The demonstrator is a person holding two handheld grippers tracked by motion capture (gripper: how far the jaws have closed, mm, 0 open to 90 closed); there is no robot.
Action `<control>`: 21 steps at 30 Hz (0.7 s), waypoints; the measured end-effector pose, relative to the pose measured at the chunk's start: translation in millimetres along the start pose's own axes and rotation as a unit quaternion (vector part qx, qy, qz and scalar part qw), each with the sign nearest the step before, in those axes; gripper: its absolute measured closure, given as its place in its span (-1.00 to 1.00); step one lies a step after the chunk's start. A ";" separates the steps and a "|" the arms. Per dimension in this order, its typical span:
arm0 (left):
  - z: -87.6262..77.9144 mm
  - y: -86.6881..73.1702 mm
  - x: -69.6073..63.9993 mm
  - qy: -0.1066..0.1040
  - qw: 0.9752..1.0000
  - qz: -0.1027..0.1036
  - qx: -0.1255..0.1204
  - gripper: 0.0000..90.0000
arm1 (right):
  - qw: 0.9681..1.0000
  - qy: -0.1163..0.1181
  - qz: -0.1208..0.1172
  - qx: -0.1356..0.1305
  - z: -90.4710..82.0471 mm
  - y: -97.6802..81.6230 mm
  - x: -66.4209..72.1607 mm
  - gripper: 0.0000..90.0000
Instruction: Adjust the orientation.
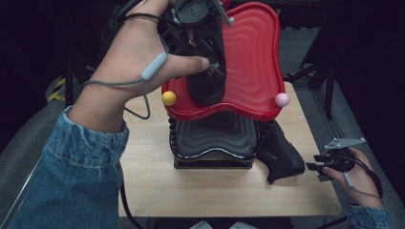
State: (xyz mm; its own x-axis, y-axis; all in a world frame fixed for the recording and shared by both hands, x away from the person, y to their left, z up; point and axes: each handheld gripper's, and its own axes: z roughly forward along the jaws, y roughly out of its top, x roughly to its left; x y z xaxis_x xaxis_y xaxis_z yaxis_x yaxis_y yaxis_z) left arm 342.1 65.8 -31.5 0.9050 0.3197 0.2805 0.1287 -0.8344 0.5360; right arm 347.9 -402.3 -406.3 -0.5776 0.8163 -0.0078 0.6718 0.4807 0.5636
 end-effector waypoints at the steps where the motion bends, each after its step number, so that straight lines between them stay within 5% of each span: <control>1: -2.2 -1.6 -0.2 0.003 1.000 0.001 0.003 -0.05 | 1.000 0.000 -0.001 0.000 0.4 0.6 0.3 0.13; 21: -23.9 -67.9 13.4 0.027 0.998 -0.054 0.018 -0.05 | 1.000 0.002 -0.003 0.000 1.3 5.5 1.2 0.13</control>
State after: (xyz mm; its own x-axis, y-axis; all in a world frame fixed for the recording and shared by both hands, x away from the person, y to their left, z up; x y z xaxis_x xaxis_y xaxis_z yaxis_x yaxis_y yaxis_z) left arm 335.9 137.5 -45.0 0.8619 0.4319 0.2658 0.2400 -0.8091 0.5365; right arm 351.5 -398.3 -404.2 -0.5834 0.8121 -0.0083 0.6681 0.4857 0.5638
